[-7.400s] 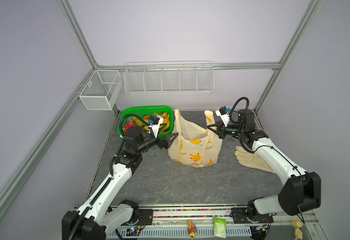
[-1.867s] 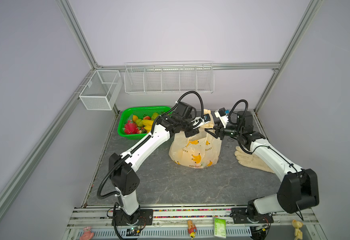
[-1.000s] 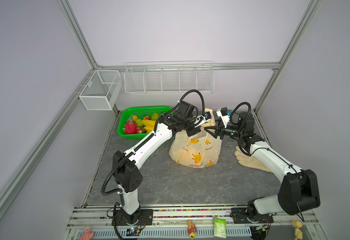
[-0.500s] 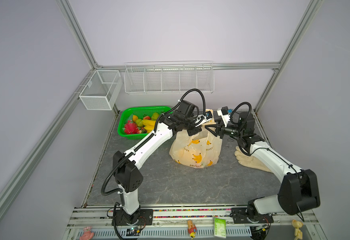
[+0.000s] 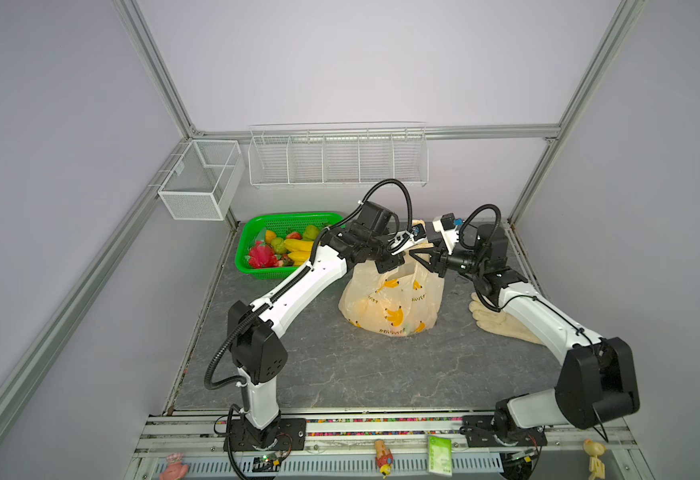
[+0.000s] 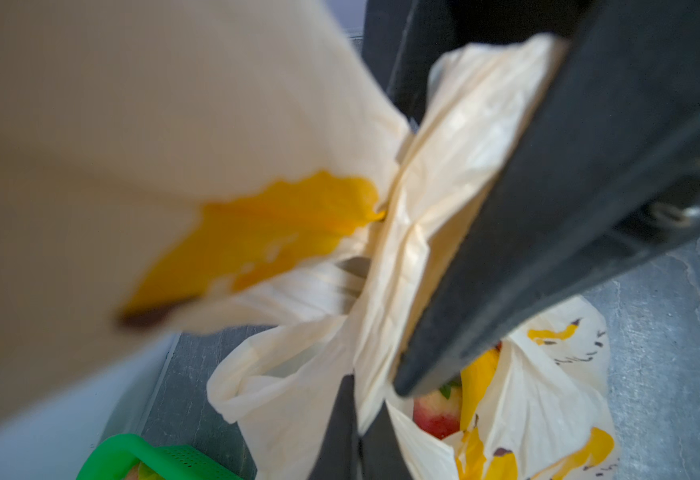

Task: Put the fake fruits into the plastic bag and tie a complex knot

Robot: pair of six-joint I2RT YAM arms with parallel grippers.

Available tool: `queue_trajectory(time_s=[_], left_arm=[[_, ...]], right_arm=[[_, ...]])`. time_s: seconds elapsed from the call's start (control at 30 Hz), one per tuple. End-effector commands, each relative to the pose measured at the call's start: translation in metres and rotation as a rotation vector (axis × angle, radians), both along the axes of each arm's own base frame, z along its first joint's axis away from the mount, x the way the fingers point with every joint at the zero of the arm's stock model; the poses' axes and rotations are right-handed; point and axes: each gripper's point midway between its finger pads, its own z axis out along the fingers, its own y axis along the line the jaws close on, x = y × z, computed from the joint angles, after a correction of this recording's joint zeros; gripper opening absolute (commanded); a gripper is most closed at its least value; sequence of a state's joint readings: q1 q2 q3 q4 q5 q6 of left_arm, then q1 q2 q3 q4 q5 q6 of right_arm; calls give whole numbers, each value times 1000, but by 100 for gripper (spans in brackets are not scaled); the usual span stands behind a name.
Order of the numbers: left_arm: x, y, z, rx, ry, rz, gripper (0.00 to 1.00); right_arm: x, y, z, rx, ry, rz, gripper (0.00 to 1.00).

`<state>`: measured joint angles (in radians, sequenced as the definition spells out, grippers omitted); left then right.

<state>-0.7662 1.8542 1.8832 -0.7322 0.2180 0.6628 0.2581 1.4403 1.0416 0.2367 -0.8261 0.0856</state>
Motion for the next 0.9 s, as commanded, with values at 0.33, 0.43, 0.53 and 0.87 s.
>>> queue_trajectory(time_s=[0.33, 0.43, 0.53, 0.87], left_arm=[[-16, 12, 35, -113, 5, -6, 42], [-18, 19, 60, -262, 48, -19, 59], [-22, 17, 82, -393, 97, -47, 69], [-37, -14, 104, -477, 206, -192, 74]], right_arm=[[-12, -6, 3, -38, -34, 10, 7], [-22, -3, 4, -32, -49, 39, 7], [-29, 2, 3, -36, -60, 64, 6], [-38, 17, -5, -64, -39, 115, 7]])
